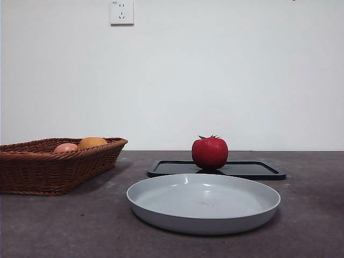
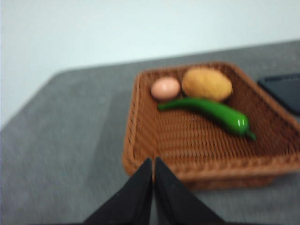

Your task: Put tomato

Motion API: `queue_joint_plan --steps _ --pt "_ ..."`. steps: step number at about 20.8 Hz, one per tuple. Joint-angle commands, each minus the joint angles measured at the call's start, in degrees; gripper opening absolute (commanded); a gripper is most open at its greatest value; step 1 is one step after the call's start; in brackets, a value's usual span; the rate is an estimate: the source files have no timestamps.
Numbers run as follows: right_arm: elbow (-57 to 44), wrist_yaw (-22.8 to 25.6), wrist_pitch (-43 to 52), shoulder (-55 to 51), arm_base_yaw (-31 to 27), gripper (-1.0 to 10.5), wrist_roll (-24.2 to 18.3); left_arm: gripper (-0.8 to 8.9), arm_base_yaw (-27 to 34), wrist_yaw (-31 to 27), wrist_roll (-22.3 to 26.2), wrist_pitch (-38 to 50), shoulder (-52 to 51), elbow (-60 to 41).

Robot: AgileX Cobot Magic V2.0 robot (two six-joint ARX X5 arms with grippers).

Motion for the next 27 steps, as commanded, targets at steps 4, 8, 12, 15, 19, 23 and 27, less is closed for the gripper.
queue_joint_plan --steps 4,8,12,15,19,23,27 --pt "0.2 -0.2 0.6 0.3 0.5 0.1 0.6 0.07 0.1 -0.2 -3.8 -2.1 -0.1 -1.2" --pt "0.2 -0.2 0.6 0.3 0.5 0.1 0.6 0.08 0.1 -0.2 -3.7 -2.1 -0.1 -1.2" --pt "0.2 -0.2 0.6 0.3 0.5 0.1 0.6 0.08 0.1 -0.2 -3.7 -2.1 -0.1 -1.2" --pt "0.2 -0.2 0.6 0.3 0.5 0.1 0.6 0.07 0.1 -0.2 -3.7 -2.1 -0.1 -1.2" --pt "0.2 0.1 0.5 0.3 0.5 0.1 0.6 0.07 0.1 -0.2 -3.7 -2.1 -0.1 -1.2" --pt "0.2 1.9 1.0 -0.6 -1.6 0.1 -3.6 0.08 0.1 -0.2 -3.7 -2.1 -0.1 -1.2" --pt "-2.1 1.8 8.4 -5.4 -13.2 0.1 -3.0 0.08 0.1 -0.2 -3.7 -2.1 -0.1 -1.2"
